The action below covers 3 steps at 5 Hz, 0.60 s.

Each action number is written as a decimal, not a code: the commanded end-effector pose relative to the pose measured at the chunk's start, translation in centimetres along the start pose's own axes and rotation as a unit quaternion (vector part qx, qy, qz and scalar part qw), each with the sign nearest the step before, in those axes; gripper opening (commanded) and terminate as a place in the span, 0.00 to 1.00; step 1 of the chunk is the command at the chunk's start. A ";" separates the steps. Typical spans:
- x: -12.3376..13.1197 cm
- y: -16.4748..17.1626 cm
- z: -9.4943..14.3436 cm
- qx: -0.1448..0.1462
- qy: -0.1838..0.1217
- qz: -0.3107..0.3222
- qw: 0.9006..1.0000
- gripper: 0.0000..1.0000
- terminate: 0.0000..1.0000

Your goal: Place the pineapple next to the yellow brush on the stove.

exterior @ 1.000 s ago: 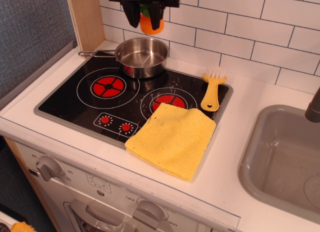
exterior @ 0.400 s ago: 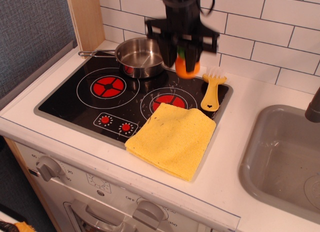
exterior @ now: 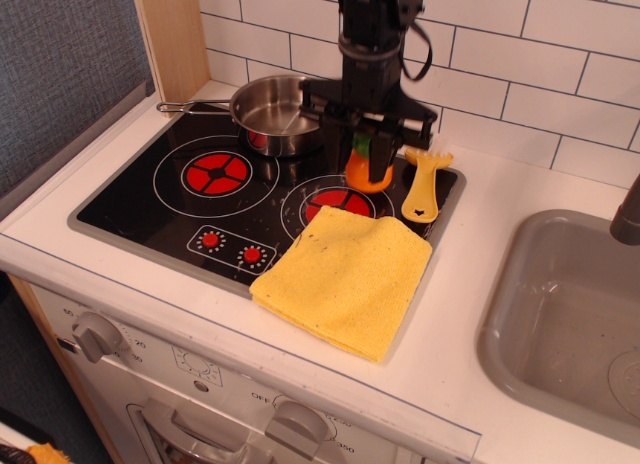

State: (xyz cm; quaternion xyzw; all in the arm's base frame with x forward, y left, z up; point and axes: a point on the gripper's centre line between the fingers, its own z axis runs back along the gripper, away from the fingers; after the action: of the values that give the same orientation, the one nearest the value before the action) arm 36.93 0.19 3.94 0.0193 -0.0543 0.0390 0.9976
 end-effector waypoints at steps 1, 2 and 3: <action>0.1 0.9 0.4 -0.003 -0.006 0.004 1.000 0.00 0.00; 0.1 0.7 1.9 -0.004 -0.020 0.017 1.000 1.00 0.00; 0.4 1.3 5.9 -0.005 -0.064 0.027 0.998 1.00 0.00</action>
State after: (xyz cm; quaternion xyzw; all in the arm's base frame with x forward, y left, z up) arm 36.91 0.34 7.53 0.0137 -0.0841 0.0630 0.9944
